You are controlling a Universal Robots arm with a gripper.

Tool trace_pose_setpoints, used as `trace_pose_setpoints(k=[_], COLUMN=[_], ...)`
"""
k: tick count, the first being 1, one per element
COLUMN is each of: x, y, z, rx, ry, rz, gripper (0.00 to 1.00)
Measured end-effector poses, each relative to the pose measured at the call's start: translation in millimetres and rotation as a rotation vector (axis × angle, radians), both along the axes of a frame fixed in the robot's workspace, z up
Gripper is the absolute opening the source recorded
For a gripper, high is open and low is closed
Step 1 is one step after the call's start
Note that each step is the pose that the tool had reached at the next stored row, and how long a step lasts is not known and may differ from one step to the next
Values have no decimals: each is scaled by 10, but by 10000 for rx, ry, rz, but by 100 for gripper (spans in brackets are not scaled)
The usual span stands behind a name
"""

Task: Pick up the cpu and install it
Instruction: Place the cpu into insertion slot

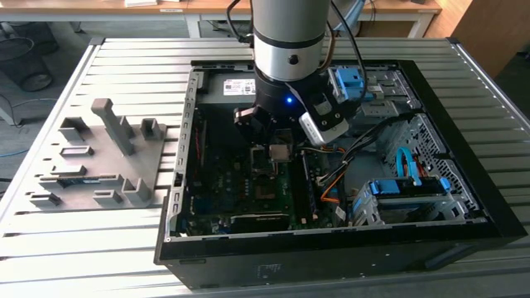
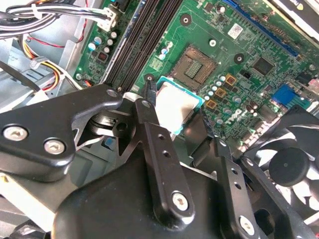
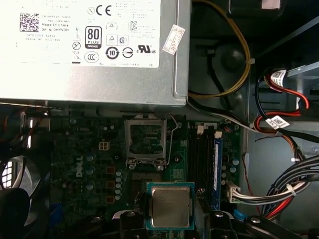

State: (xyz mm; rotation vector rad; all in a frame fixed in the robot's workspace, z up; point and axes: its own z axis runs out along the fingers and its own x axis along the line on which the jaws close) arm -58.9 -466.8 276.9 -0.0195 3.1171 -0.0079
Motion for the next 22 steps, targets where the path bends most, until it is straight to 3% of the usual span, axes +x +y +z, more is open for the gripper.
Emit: trace_pose_setpoints(k=[22], x=[0], y=[0], z=[-101], rx=[0], ry=[0], rz=[0], gripper=[47])
